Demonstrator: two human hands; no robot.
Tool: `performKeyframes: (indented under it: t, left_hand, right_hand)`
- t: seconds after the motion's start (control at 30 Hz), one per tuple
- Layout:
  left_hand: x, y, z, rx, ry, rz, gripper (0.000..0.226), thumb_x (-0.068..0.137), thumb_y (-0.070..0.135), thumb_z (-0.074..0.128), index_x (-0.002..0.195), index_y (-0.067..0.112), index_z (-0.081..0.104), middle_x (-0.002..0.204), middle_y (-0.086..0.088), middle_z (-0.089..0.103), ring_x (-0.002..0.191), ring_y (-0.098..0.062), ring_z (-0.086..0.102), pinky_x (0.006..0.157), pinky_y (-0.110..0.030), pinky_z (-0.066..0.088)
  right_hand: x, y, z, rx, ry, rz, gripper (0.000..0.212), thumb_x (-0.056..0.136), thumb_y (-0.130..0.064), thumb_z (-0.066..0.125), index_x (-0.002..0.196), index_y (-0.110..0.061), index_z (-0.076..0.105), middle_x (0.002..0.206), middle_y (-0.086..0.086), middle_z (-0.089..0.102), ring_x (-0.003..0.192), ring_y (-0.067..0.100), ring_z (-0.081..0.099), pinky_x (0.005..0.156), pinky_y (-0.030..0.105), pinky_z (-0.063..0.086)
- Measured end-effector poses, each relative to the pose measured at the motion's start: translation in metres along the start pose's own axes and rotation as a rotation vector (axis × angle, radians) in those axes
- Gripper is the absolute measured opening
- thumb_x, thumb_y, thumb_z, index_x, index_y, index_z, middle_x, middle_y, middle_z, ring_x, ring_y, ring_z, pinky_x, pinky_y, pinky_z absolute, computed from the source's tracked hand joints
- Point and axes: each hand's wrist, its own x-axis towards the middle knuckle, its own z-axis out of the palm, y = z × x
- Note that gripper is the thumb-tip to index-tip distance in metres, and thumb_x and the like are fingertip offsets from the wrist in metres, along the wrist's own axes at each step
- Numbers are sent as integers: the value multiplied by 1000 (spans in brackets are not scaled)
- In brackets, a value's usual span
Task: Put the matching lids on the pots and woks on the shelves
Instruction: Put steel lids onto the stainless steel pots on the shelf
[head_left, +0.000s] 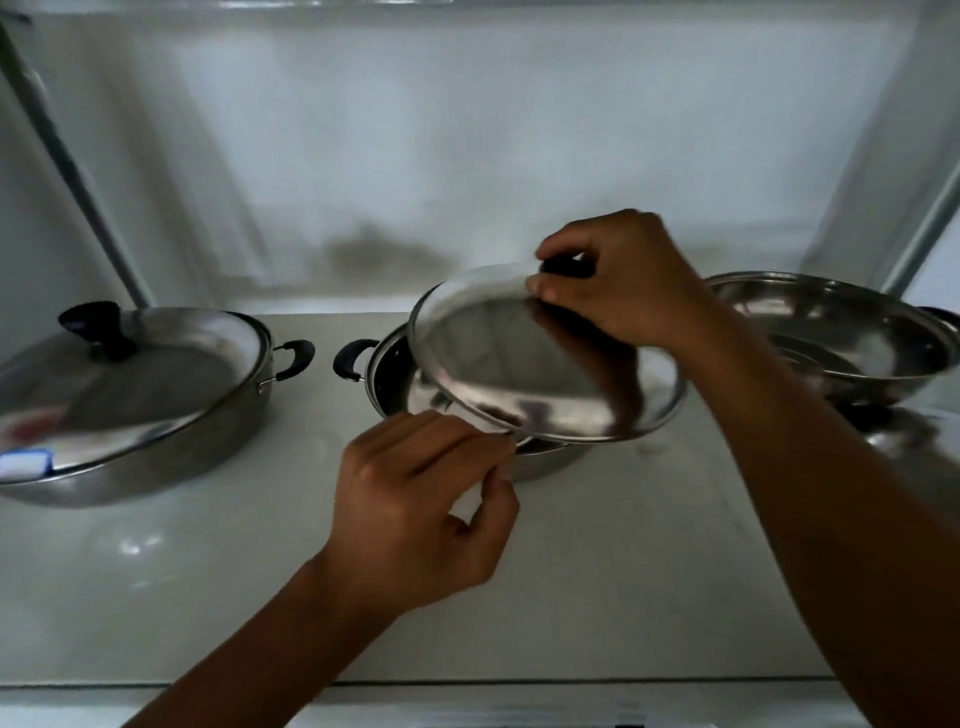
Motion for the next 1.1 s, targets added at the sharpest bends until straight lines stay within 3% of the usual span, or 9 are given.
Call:
performKeyframes:
  t: [0.13, 0.23, 0.37, 0.53, 0.77, 0.83, 0.9, 0.97, 1.1]
  left_hand:
    - [21, -14, 3, 10, -14, -182, 18, 84, 13, 57, 75, 10, 72, 76, -3, 66, 66, -21, 62, 57, -37, 50]
    - [34, -37, 12, 55, -59, -340, 16, 83, 17, 57, 78, 15, 71, 81, 2, 64, 70, -16, 60, 61, -38, 50]
    - [39, -55, 20, 53, -73, -398, 13, 83, 14, 59, 79, 14, 71, 80, 6, 61, 72, -13, 58, 63, -31, 48]
    - [37, -61, 24, 70, -91, -414, 13, 83, 16, 59, 77, 16, 70, 83, 1, 64, 81, -19, 57, 68, -32, 46]
    - [37, -65, 23, 88, -150, -413, 15, 82, 19, 58, 85, 20, 73, 88, 1, 67, 83, -19, 59, 74, -23, 37]
    - [37, -63, 23, 97, -153, -432, 16, 82, 21, 57, 85, 20, 73, 87, 1, 67, 82, -20, 59, 74, -22, 37]
    - [37, -55, 23, 83, -141, -419, 17, 82, 23, 57, 87, 18, 72, 87, 0, 68, 82, -20, 61, 77, -24, 39]
    - [38, -39, 23, 53, -138, -372, 19, 82, 24, 57, 92, 17, 72, 92, -1, 69, 85, -20, 62, 78, -25, 41]
    - [44, -3, 35, -41, -156, -284, 20, 84, 28, 58, 96, 16, 70, 97, -3, 69, 87, -20, 64, 76, -37, 53]
  right_hand:
    - [11, -2, 32, -37, -75, -28, 30, 76, -44, 75, 100, -25, 73, 100, -6, 73, 93, 12, 65, 88, 34, 51]
    - [11, -5, 46, -53, -132, -57, 31, 80, -40, 74, 104, -21, 72, 104, -3, 73, 99, 18, 64, 88, 37, 50]
    - [10, -10, 54, -65, -153, -63, 30, 83, -36, 73, 107, -18, 72, 105, -2, 73, 96, 19, 63, 85, 35, 49]
    - [5, -12, 60, -98, -147, -72, 26, 86, -35, 69, 107, -20, 71, 103, -3, 73, 94, 19, 63, 84, 35, 49]
    - [1, -17, 62, -106, -163, -4, 32, 87, -36, 68, 115, -21, 68, 112, -2, 71, 104, 19, 63, 91, 38, 49]
    - [-9, -15, 64, -98, -160, -14, 40, 89, -39, 64, 125, -21, 62, 123, -2, 67, 113, 21, 60, 97, 37, 46]
    - [-23, -12, 59, -126, -110, -23, 49, 91, -40, 60, 136, -21, 54, 140, -1, 55, 129, 22, 48, 106, 30, 36]
    - [-42, -9, 46, -139, 4, -34, 50, 92, -39, 58, 137, -20, 54, 144, 0, 51, 134, 19, 42, 107, 23, 30]
    - [-82, 5, 6, -116, 117, -1, 39, 94, -35, 55, 129, -18, 60, 131, -1, 62, 122, 13, 54, 101, 27, 43]
